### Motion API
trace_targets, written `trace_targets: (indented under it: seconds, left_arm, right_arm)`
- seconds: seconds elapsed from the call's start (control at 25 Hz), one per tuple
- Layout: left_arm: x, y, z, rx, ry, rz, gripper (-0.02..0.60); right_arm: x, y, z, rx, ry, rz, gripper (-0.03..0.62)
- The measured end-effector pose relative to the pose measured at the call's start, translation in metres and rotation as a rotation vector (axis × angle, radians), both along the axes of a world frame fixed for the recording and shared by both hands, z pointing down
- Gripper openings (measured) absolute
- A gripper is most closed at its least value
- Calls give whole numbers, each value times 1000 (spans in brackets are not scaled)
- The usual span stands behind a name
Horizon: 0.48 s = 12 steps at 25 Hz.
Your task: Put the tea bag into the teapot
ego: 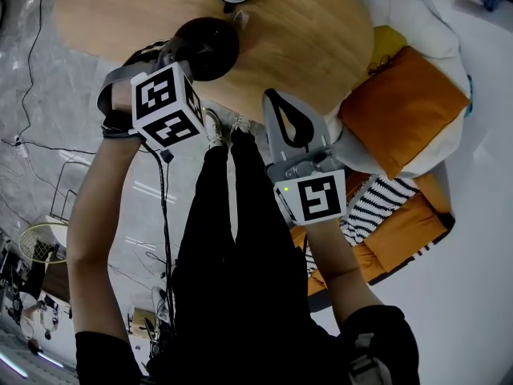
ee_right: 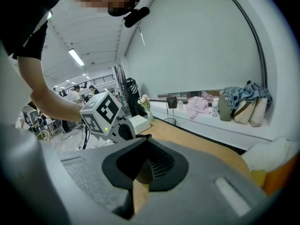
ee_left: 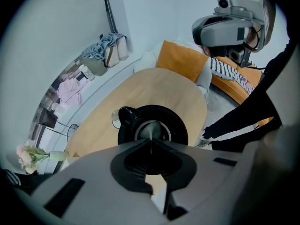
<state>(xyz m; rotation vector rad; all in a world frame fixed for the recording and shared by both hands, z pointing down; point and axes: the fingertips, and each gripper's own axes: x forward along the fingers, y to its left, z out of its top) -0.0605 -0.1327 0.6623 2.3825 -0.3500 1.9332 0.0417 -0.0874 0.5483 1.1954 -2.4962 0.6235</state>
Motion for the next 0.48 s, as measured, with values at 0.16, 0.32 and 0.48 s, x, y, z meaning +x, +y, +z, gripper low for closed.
trace_targets:
  seconds: [0.16, 0.32, 0.48]
  left_arm:
    - [1, 0, 2, -16, -9, 5, 9]
    - [4, 1, 5, -30, -12, 10, 9]
    - [7, 0, 8, -40, -19, 19, 9]
  right_arm:
    - [-1, -4, 0, -4, -27, 26, 5]
    - [-2, -12, -4, -3, -70, 66, 5]
    - [2, -6, 6, -7, 1, 2, 5]
